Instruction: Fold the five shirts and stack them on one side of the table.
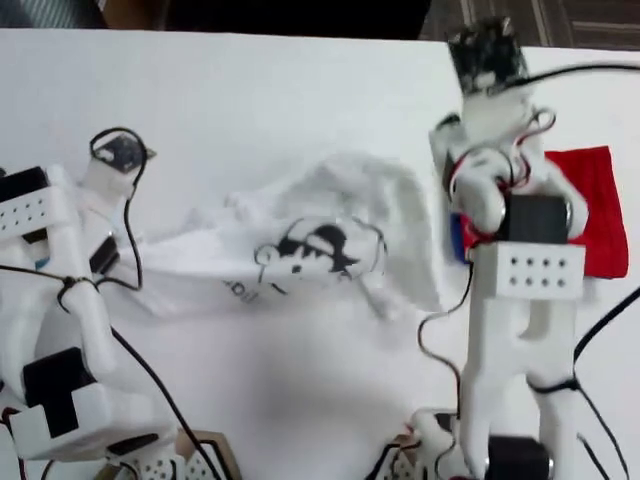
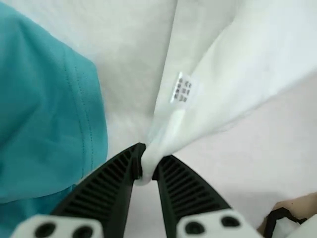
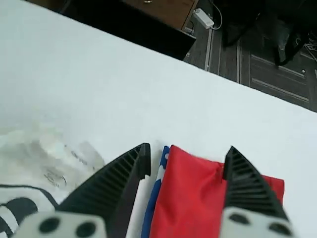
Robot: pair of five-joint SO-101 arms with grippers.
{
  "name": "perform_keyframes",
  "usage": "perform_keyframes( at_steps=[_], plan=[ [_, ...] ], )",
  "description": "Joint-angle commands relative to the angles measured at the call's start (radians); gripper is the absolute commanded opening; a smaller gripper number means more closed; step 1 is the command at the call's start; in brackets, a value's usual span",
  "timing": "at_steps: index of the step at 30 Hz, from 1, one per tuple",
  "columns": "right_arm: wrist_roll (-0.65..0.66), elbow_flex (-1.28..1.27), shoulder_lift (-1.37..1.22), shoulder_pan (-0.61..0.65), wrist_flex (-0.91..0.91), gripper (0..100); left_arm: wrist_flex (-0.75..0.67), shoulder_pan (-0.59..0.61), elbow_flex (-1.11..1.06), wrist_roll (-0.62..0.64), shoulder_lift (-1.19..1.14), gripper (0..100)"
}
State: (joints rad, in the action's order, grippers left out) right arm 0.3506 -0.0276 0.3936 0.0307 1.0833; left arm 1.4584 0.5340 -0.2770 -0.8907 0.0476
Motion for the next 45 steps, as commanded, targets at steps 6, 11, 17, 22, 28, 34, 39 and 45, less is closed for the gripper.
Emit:
perform_keyframes(
  at_steps=[6,11,17,22,28,34,39,45],
  plan=[
    [-0.060,0.247,-0.239,0.122,0.048,24.9,-0.014,-0.006,-0.004,0.003,0.040,3],
    [-0.060,0.365,-0.596,0.318,0.079,32.8,-0.011,-0.006,-0.007,0.003,0.040,3],
    [-0.060,0.764,-1.053,0.435,0.239,33.3,-0.005,-0.005,-0.010,0.006,0.040,3],
    [-0.061,1.111,-1.366,0.433,0.400,33.3,-0.005,-0.002,-0.012,0.006,0.040,3],
    [-0.061,1.398,-1.587,0.433,0.605,33.3,-0.008,-0.005,-0.012,0.005,0.041,3],
    [-0.060,1.418,-1.623,0.351,0.627,8.8,-0.008,-0.005,-0.005,0.005,0.046,3],
    [-0.061,1.381,-1.546,0.263,0.633,1.8,-0.008,-0.005,-0.002,0.005,0.043,3],
    [-0.061,1.092,-1.271,0.199,0.634,2.1,-0.012,-0.006,-0.010,0.005,0.038,3]
  ],
)
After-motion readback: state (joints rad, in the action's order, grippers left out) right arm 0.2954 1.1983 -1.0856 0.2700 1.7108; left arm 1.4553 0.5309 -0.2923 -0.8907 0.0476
